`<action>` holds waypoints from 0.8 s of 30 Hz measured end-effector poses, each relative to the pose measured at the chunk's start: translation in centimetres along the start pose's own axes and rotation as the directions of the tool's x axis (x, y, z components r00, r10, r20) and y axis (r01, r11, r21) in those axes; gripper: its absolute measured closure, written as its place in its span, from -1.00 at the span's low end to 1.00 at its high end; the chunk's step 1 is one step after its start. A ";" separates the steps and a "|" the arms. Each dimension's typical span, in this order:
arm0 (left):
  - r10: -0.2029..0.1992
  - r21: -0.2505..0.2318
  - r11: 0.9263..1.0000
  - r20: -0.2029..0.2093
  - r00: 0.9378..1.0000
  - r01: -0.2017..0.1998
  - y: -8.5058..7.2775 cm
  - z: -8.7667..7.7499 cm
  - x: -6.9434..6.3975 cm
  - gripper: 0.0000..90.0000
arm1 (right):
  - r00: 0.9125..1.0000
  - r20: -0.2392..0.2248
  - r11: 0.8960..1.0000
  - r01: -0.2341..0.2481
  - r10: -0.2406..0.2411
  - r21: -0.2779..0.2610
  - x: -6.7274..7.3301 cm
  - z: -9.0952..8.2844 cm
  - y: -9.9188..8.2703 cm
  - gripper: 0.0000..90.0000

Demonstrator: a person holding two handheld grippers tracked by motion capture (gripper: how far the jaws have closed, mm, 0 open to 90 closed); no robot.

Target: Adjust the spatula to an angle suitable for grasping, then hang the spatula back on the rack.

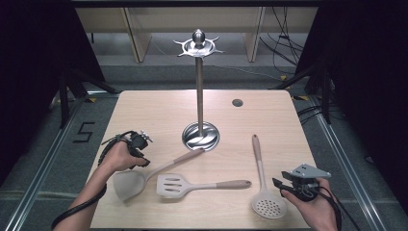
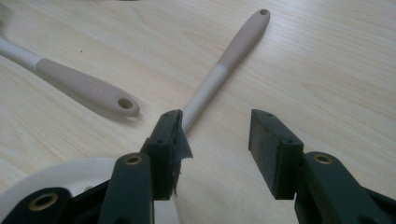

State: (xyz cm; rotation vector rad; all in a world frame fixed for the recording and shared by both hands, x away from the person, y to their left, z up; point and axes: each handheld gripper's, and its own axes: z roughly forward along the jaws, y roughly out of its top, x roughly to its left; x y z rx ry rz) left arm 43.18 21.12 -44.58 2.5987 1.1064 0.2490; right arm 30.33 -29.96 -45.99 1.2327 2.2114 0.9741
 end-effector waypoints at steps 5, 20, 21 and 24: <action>-0.034 -0.118 0.992 0.071 0.997 0.042 0.2 -0.7 -0.3 -0.05 | 1.000 0.012 1.000 -0.022 0.022 0.003 0.0 -0.1 -0.1 0.22; 0.151 -0.097 0.985 0.053 0.987 -0.146 6.3 0.2 -3.8 -0.05 | 1.000 0.001 1.000 -0.009 0.009 0.009 0.3 0.3 0.5 0.22; 0.151 -0.097 0.985 0.053 0.987 -0.146 6.3 0.2 -3.8 -0.05 | 1.000 0.001 1.000 -0.009 0.009 0.009 0.3 0.3 0.5 0.22; 0.160 -0.059 0.986 0.079 0.984 -0.156 7.9 1.0 -4.1 -0.01 | 1.000 -0.006 1.000 0.018 -0.018 0.015 0.0 0.3 0.5 0.22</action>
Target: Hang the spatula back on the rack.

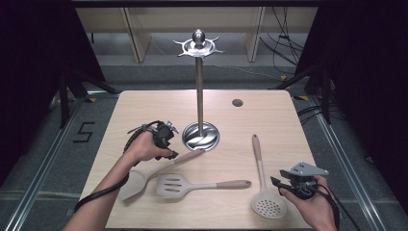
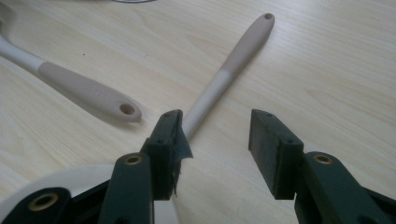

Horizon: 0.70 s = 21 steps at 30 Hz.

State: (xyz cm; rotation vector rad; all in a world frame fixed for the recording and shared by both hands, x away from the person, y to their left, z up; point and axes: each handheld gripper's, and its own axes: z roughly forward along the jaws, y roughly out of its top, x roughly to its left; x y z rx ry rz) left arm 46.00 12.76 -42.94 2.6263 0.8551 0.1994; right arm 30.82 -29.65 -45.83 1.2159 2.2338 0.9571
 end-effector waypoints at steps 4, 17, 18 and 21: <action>0.035 0.055 0.998 0.038 0.999 -0.037 2.3 1.2 -0.1 0.04 | 1.000 -0.003 1.000 -0.003 0.003 0.002 -0.1 -0.1 -0.2 0.22; 0.051 0.150 0.987 0.073 0.996 -0.061 5.7 4.6 -2.1 0.14 | 1.000 0.003 1.000 0.013 -0.013 0.015 -0.2 -0.3 -0.3 0.22; 0.052 0.153 0.986 0.074 0.996 -0.063 5.6 4.8 -2.1 0.14 | 1.000 -0.002 1.000 0.004 -0.004 0.015 -0.1 -0.3 -0.3 0.22; 0.050 0.180 0.982 0.073 0.996 -0.063 5.6 5.4 -2.2 0.15 | 1.000 -0.005 1.000 -0.009 0.009 0.022 -0.1 -0.3 -0.4 0.22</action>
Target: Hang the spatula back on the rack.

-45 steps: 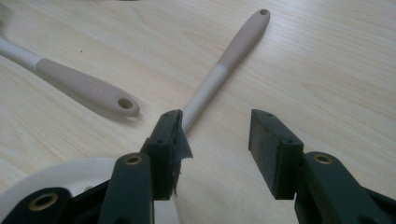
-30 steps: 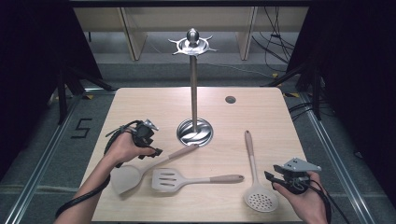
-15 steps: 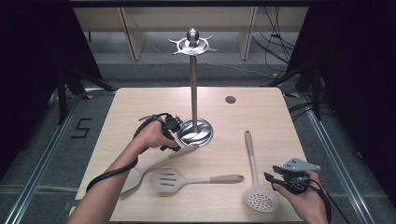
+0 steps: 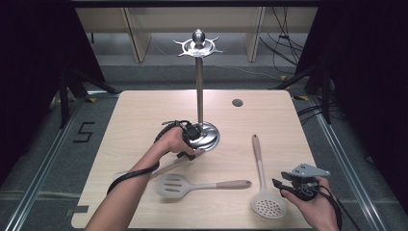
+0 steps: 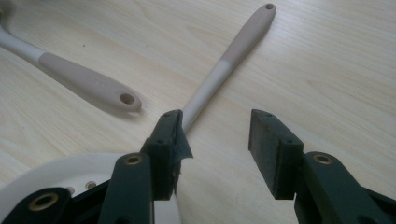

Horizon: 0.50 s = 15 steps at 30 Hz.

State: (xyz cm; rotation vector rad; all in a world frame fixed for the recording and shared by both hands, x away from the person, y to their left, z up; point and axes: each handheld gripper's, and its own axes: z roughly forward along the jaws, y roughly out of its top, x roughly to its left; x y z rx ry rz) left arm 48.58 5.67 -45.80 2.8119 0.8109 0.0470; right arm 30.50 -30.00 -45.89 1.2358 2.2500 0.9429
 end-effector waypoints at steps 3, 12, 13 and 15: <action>-0.009 0.017 1.000 0.002 1.000 0.009 -0.1 0.6 0.2 0.17 | 1.000 0.001 1.000 -0.009 0.009 -0.001 0.1 0.1 0.0 0.22; -0.019 0.043 0.999 0.006 1.000 0.019 0.0 1.5 0.1 0.30 | 0.999 -0.022 0.998 -0.050 0.050 0.027 0.4 0.1 0.0 0.21; -0.017 0.042 0.999 0.004 1.000 0.017 0.0 1.7 0.0 0.30 | 0.999 -0.022 0.998 -0.050 0.050 0.027 0.4 0.1 0.0 0.21; -0.022 0.046 0.999 -0.006 1.000 0.022 0.2 1.9 0.0 0.35 | 0.999 -0.018 0.998 -0.048 0.049 0.037 0.4 0.0 0.0 0.21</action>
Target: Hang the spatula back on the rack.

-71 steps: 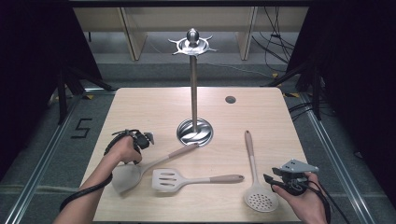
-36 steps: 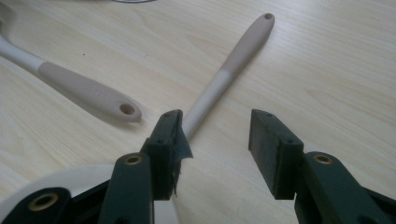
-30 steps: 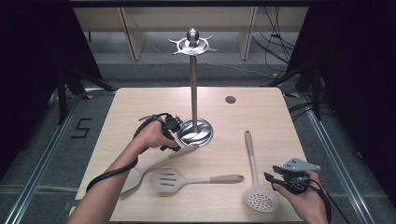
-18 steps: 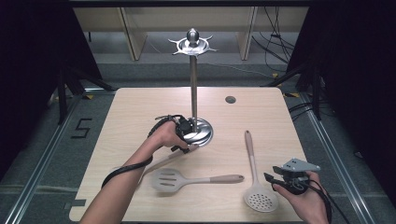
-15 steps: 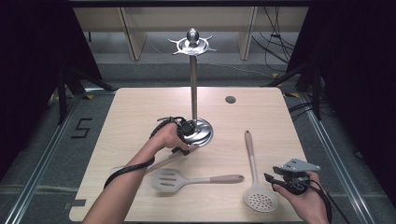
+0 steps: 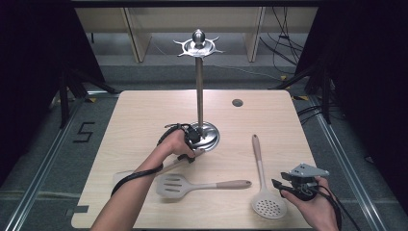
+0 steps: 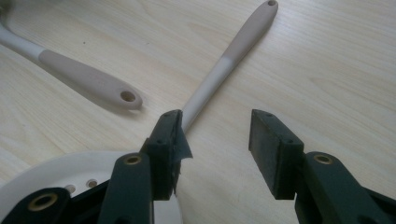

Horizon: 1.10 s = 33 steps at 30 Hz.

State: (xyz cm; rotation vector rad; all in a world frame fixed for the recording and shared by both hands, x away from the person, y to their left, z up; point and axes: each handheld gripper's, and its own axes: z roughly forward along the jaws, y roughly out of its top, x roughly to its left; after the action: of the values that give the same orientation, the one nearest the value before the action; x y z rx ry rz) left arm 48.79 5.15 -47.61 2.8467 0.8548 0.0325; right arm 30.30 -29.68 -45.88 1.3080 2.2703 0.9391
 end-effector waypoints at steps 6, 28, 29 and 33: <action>0.027 0.043 0.999 -0.041 0.999 -0.025 0.4 0.0 0.1 0.53 | 1.000 0.003 0.999 0.031 -0.031 -0.012 -0.2 0.2 -0.1 0.21; -0.136 -0.503 0.862 -0.110 0.985 0.063 -9.1 -11.7 1.7 0.56 | 0.998 0.016 0.998 0.055 -0.054 -0.015 -0.1 0.3 0.1 0.21; -0.164 -0.564 0.822 -0.104 0.981 0.077 -10.1 -12.2 1.6 0.56 | 0.998 0.015 0.998 0.055 -0.055 -0.015 0.0 0.3 0.2 0.21; -0.163 -0.616 0.786 -0.120 0.979 0.055 -11.9 -13.4 1.8 0.56 | 0.997 0.020 0.997 0.078 -0.077 -0.019 -0.1 0.4 0.2 0.21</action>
State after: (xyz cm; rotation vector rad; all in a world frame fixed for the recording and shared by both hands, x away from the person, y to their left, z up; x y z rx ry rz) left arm 42.91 18.01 -36.45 2.1969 0.8458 0.4564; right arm 30.75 -29.51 -46.04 1.2064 2.2742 0.9167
